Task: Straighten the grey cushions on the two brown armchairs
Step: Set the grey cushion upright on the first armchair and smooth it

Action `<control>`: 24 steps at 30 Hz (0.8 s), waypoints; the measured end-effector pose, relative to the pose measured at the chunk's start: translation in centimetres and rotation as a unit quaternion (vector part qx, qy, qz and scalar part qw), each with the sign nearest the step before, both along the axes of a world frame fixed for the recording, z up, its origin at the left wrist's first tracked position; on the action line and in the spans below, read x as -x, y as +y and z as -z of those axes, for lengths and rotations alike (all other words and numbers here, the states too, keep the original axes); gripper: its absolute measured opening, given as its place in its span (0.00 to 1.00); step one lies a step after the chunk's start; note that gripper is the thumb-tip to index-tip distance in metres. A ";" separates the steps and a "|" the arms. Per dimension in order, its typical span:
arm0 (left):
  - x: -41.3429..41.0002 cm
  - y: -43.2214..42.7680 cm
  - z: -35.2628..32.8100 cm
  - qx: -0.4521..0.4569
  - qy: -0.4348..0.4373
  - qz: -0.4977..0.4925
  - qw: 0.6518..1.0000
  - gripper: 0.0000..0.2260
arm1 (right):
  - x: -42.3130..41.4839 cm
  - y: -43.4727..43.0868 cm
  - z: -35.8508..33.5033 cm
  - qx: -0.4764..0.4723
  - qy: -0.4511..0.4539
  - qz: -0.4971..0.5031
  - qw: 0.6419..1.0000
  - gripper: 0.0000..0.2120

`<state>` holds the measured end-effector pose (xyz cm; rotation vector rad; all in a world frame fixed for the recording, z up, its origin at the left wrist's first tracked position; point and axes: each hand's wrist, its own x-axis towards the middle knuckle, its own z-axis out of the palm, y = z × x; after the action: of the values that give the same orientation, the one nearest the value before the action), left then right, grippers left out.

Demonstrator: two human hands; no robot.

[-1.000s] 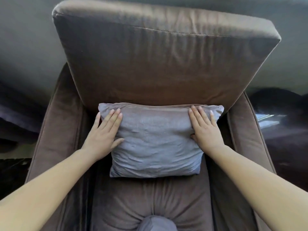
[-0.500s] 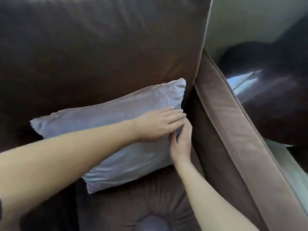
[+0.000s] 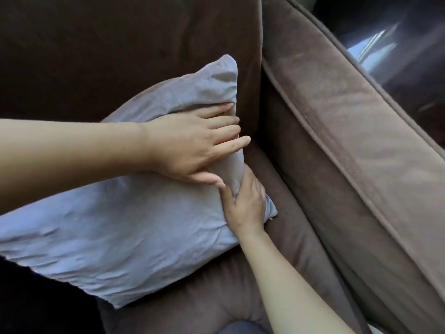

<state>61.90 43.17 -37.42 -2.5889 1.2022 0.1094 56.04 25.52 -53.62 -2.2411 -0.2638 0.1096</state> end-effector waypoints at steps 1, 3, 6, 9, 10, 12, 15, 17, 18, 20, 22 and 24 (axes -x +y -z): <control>0.0 0.2 -0.1 0.000 0.000 0.003 1.000 0.39 | 0.3 -0.6 0.9 0.023 0.006 0.011 1.000 0.36; -0.2 0.5 -0.3 -0.004 -0.001 -0.003 1.000 0.39 | 1.0 -1.7 2.1 0.048 0.009 0.023 0.999 0.34; -0.2 0.5 -0.4 -0.019 -0.014 -0.014 1.000 0.39 | 1.2 -2.6 2.2 0.047 0.013 0.010 0.999 0.34; -0.2 0.3 -0.7 -0.033 -0.026 -0.023 0.999 0.39 | 0.3 -2.9 1.2 0.013 0.046 0.002 0.999 0.37; -0.2 0.2 -0.8 -0.035 -0.025 -0.026 0.999 0.40 | 0.0 -3.0 0.7 -0.005 0.059 0.007 0.998 0.39; -0.2 0.0 -1.0 -0.032 -0.022 -0.027 0.999 0.40 | -0.8 -2.9 -0.8 -0.047 0.055 0.019 0.997 0.42; 0.0 -0.1 -1.2 -0.022 -0.013 -0.025 0.999 0.40 | -1.9 -1.1 -3.5 -0.107 0.009 0.003 0.994 0.39; 0.0 -0.1 -1.2 -0.025 -0.009 -0.027 0.999 0.39 | -2.1 0.7 -4.3 -0.139 -0.015 -0.007 0.990 0.37; -0.1 -0.1 -1.2 -0.030 -0.008 -0.024 0.999 0.39 | -2.1 1.3 -4.0 -0.138 -0.016 -0.008 0.990 0.37; -0.2 0.1 -1.2 -0.039 -0.001 -0.020 0.999 0.39 | -1.6 1.7 -2.6 -0.100 -0.008 -0.005 0.995 0.39; -0.5 0.2 -1.2 -0.042 0.005 -0.013 0.999 0.39 | -0.7 1.2 -0.6 -0.036 -0.015 0.006 0.999 0.39; -0.7 0.4 -1.0 -0.049 0.002 -0.010 0.999 0.39 | -0.2 0.6 0.7 0.015 -0.025 0.018 0.999 0.37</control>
<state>62.56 43.57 -36.38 -2.5174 1.1426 0.1737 56.28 26.11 -54.34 -2.2789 -0.2506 0.0385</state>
